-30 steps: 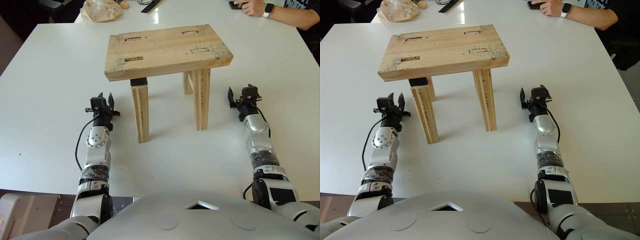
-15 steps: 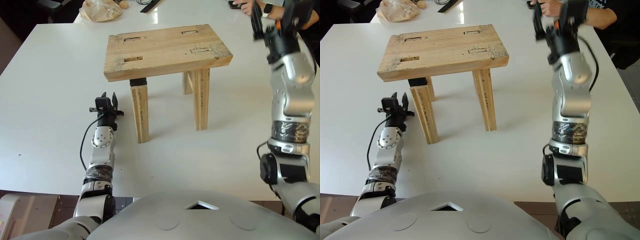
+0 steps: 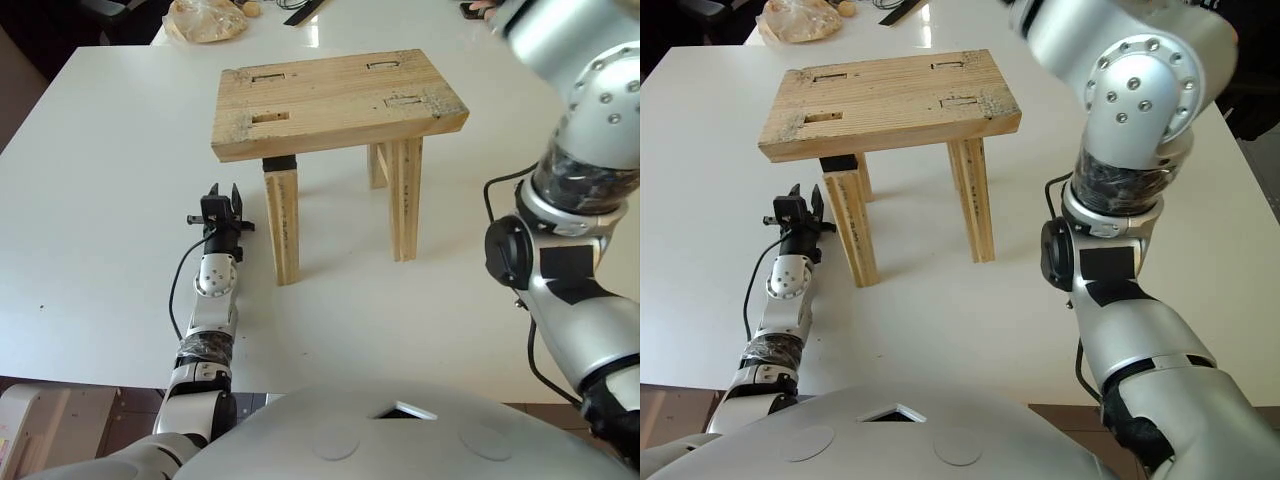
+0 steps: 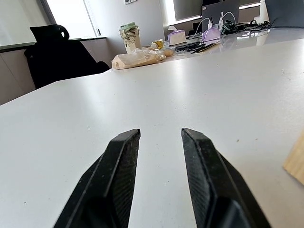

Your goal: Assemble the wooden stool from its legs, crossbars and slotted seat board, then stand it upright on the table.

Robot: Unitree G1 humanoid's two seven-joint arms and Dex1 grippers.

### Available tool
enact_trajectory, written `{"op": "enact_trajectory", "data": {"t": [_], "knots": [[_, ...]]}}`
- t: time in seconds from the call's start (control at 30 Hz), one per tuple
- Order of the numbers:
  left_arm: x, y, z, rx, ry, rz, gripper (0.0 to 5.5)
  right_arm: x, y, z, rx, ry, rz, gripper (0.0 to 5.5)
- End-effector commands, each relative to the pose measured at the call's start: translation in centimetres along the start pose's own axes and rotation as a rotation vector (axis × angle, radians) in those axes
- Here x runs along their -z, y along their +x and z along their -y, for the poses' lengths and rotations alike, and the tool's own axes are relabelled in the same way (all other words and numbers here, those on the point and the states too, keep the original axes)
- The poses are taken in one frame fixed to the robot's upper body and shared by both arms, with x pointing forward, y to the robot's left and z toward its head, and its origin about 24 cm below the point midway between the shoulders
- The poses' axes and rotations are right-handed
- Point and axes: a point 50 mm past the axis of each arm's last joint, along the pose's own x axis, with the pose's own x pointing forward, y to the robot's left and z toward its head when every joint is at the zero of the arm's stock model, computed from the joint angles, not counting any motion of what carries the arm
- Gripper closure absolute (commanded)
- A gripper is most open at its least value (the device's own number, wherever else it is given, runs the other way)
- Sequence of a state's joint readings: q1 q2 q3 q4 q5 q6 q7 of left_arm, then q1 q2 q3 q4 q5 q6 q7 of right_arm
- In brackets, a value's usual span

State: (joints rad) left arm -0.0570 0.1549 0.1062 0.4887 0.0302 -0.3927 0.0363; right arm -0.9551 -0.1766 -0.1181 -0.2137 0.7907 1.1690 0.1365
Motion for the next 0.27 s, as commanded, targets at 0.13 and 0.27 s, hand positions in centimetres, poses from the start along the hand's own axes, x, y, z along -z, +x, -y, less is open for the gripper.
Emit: {"op": "enact_trajectory", "data": {"t": [0.13, 0.27], "knots": [[2.9, -2.0, 0.4, 0.045, 0.027, -0.153, 3.88, 14.3, -6.7, 1.0, -0.102, -0.132, -0.698, 1.56], [2.6, -1.9, 0.2, 0.044, 0.029, -0.146, 3.88, 12.8, -5.8, 1.9, -0.075, -0.189, -0.596, 1.56]]}}
